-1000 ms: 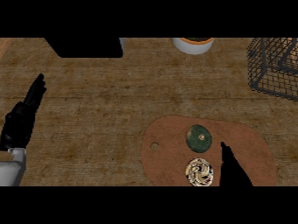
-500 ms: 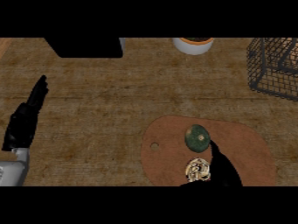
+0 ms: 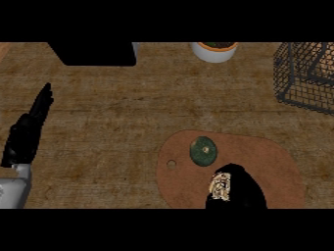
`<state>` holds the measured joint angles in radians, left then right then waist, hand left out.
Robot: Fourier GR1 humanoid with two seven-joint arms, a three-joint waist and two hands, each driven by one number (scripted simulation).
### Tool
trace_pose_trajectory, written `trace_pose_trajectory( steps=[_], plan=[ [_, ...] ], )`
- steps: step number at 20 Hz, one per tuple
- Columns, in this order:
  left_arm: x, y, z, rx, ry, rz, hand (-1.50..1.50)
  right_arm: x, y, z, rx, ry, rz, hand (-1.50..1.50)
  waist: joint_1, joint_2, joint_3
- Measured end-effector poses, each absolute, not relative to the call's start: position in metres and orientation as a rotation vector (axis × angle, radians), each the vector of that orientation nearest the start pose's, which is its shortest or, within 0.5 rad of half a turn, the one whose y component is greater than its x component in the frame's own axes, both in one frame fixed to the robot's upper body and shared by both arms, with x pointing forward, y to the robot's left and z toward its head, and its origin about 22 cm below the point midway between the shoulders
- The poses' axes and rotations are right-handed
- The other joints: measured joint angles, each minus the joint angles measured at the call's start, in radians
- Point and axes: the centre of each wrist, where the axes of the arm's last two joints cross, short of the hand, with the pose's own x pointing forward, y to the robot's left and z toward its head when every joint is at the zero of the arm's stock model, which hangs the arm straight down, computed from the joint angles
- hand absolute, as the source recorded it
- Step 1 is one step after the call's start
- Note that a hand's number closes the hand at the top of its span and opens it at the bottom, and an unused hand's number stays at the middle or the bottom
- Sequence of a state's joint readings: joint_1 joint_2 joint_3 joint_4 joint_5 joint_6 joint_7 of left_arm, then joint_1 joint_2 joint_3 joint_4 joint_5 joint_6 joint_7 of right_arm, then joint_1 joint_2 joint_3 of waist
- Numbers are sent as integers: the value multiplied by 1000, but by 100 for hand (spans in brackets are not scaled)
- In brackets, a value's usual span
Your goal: Pick the cupcake from the cutting board and place it in the tiered basket
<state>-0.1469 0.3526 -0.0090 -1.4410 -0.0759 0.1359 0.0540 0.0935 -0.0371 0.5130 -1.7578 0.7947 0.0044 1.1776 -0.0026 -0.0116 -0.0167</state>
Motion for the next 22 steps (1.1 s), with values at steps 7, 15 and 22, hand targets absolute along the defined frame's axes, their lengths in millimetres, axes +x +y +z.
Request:
trace_pose_trajectory(
  steps=[7, 15, 22],
  plan=[
    [275, 297, 33, 431, -1530, -233, 0, 193, -120, 45, -616, -729, 490, 150, 2, 8, 13],
    [285, 286, 38, 410, -1550, -248, 0, 286, -118, 72, -754, -997, 605, 150, 36, 19, 16],
    [284, 290, 31, 419, -1538, -246, 0, 335, -124, 126, -938, -1292, 454, 150, 24, 16, 16]
  ],
)
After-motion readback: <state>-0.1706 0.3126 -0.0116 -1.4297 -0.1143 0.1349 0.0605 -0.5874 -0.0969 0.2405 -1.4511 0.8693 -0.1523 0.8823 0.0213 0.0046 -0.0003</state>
